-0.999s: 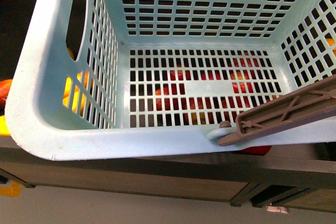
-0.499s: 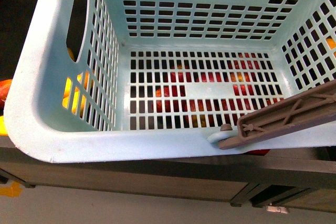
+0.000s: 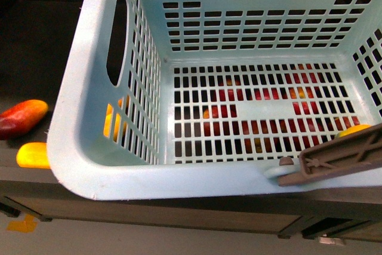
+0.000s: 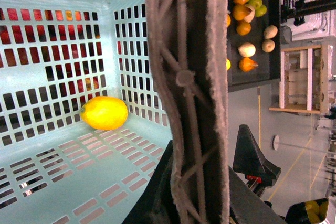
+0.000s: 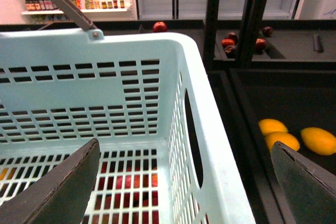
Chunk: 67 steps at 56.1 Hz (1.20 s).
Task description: Pick lemon and mango into basket
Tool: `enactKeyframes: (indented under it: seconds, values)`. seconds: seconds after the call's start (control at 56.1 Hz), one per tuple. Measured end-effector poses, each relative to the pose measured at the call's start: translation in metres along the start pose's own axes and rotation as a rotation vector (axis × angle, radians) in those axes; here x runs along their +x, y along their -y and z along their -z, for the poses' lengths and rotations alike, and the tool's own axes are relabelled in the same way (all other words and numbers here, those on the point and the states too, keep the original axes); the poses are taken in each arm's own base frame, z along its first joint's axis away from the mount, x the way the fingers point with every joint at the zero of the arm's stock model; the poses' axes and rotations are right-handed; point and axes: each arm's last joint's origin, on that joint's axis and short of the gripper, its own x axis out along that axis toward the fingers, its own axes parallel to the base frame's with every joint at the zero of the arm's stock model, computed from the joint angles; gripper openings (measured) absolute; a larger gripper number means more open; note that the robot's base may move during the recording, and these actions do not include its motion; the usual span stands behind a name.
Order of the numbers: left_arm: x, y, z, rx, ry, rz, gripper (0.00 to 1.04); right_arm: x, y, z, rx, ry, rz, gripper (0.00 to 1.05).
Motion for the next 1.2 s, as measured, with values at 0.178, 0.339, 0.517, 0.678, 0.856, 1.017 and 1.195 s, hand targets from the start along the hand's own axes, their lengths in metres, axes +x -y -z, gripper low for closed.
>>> enactKeyframes:
  seconds: [0.178,0.339,0.517,0.678,0.856,1.017,1.195]
  values:
    - [-0.0005,-0.0006,-0.0014,0.003,0.015,-0.009,0.07,0.0000,-0.0001,0.0001,0.000,-0.001,-0.002,0.96]
    - [-0.0015,-0.0026,-0.0039,-0.001,0.029,-0.019,0.07,0.0000,-0.0001,0.0002,0.000,-0.002,-0.001,0.96]
    - [-0.0018,-0.0033,-0.0047,0.000,0.029,-0.018,0.07,0.0000,-0.0002,0.0001,0.000,-0.001,-0.004,0.96]
    - [-0.0014,-0.0025,-0.0036,0.001,0.017,-0.010,0.07,0.0000,-0.0002,0.0002,0.000,-0.002,-0.002,0.96]
    - [-0.0013,-0.0024,-0.0035,-0.001,0.020,-0.013,0.07,-0.0001,-0.0003,0.0005,0.000,-0.003,-0.003,0.96]
    - [-0.0015,-0.0029,-0.0041,0.001,0.028,-0.019,0.07,0.0000,-0.0003,0.0006,0.000,-0.004,-0.004,0.96]
    - [-0.0015,-0.0028,-0.0040,0.001,0.024,-0.015,0.07,0.0000,-0.0002,0.0006,0.000,-0.004,-0.001,0.96]
